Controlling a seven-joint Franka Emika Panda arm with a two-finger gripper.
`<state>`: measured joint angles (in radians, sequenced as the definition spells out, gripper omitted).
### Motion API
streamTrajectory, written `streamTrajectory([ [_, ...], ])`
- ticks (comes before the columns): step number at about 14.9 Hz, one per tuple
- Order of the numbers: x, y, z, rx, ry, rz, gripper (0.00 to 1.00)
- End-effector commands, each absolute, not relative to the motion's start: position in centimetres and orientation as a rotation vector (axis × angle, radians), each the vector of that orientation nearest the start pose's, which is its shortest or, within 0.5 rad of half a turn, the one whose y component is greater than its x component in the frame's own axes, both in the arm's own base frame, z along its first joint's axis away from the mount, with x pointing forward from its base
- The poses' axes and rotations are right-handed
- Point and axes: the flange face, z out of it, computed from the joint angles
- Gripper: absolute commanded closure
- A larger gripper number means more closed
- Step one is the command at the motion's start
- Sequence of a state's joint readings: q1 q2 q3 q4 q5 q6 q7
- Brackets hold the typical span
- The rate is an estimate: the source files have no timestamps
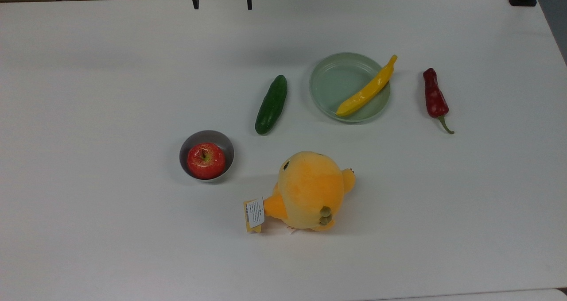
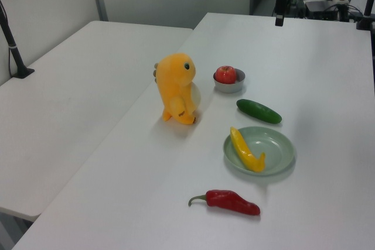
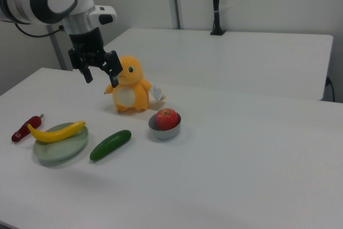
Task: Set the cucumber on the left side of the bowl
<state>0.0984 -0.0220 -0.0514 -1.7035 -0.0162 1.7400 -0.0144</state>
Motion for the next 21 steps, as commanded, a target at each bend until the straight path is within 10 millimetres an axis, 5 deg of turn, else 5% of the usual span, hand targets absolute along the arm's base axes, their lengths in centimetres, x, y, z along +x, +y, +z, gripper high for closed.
streamTrajectory([
  [1, 54.58, 1.82, 59.73, -3.111, -0.233, 0.000, 0.00],
  [4, 54.65, 1.81, 59.38, -3.100, -0.356, 0.014, 0.00],
  [21, 54.57, 2.06, 59.40, -3.108, -0.263, -0.002, 0.00],
])
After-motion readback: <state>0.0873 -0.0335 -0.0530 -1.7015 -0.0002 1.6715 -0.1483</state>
